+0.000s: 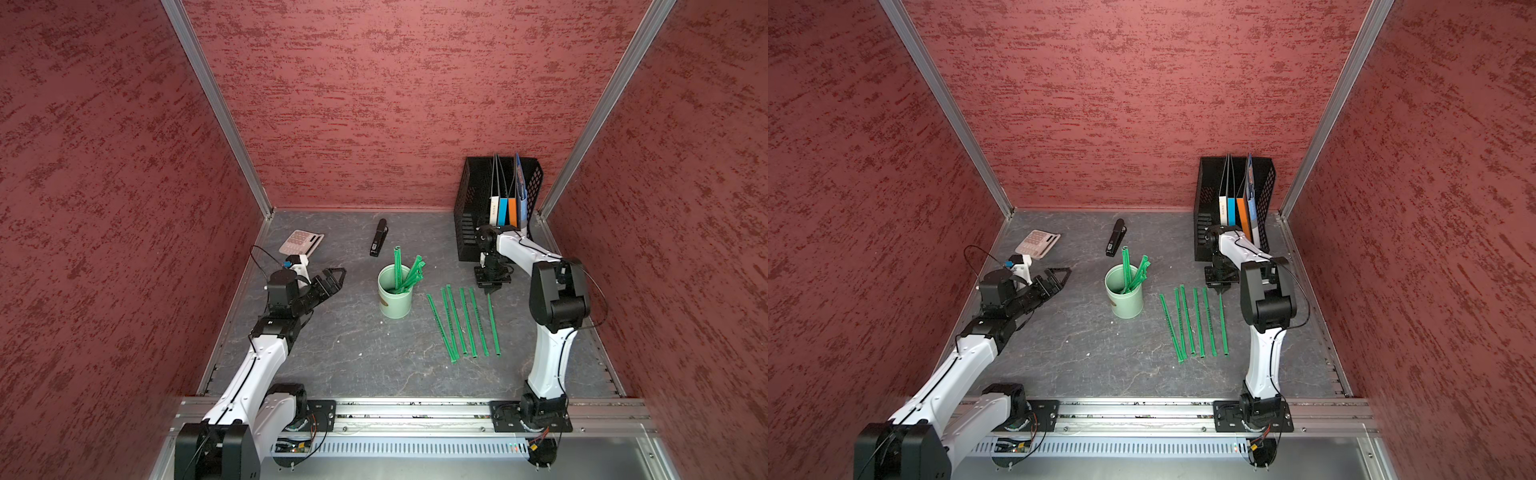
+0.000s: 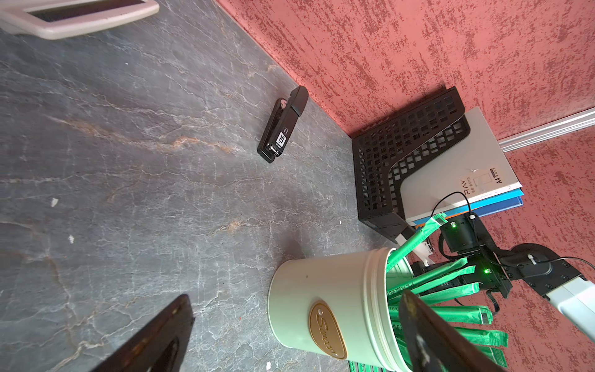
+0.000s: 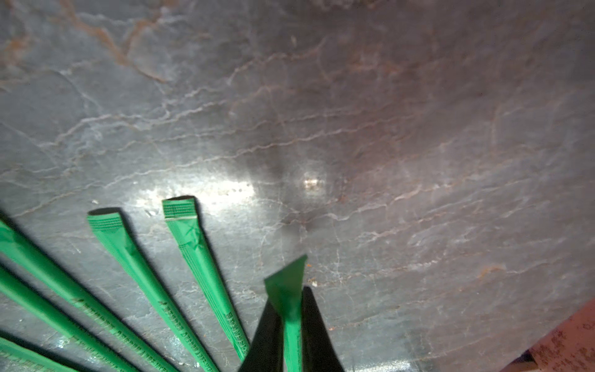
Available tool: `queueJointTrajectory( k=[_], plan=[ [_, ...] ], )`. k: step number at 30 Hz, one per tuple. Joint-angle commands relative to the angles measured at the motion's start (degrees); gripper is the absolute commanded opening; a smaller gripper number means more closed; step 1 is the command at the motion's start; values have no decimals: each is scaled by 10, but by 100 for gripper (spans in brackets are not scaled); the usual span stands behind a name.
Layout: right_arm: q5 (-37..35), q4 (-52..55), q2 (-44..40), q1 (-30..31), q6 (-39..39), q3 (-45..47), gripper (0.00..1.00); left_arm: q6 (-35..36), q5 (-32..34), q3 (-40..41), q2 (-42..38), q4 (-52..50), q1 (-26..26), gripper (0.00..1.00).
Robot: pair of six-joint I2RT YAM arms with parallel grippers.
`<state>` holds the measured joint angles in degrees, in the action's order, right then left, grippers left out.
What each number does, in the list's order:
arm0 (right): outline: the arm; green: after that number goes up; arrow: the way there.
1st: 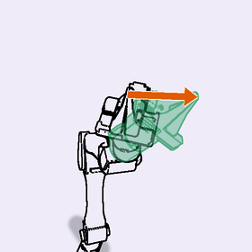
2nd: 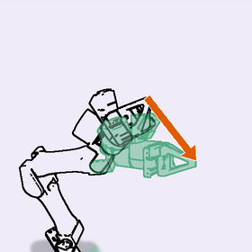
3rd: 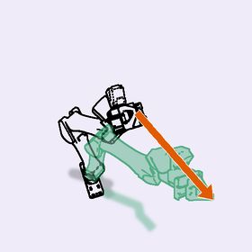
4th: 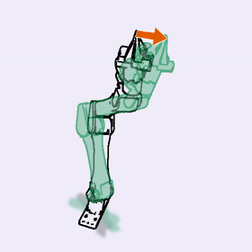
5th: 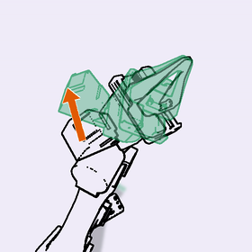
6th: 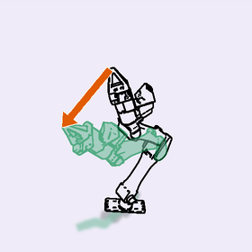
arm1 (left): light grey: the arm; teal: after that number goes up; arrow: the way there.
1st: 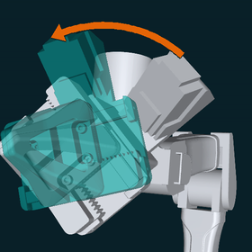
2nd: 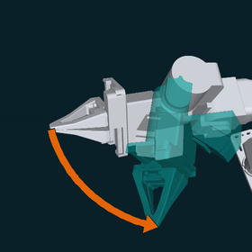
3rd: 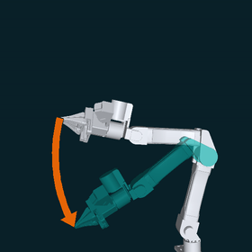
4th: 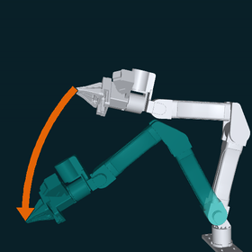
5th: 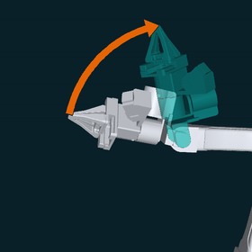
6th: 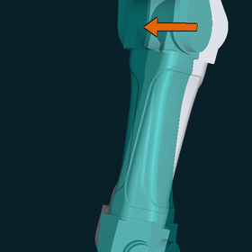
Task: Take the straws out of the storage container
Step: Place the straw at the center of the board.
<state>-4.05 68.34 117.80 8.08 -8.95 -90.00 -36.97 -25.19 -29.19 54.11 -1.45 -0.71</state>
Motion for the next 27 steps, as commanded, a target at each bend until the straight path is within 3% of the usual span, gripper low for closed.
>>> queueJointTrajectory(
  k=[1,6,10,16,22,27],
  plan=[
    [4,-3,7,-4,1,-18,16,14,4,-14,-2,0,-3,100],
    [1,-1,5,-3,-1,-19,25,14,5,-13,-2,-2,-3,100],
    [-4,-4,-13,-3,-9,-14,26,14,6,-13,-6,-5,-3,100],
    [15,-71,-146,12,-19,62,30,7,10,-10,4,10,-3,100],
    [21,-177,-336,96,-54,172,37,-9,1,-21,26,34,-15,100],
    [-44,-242,-441,217,-103,231,38,-9,15,-27,4,18,-29,100]
  ],
)
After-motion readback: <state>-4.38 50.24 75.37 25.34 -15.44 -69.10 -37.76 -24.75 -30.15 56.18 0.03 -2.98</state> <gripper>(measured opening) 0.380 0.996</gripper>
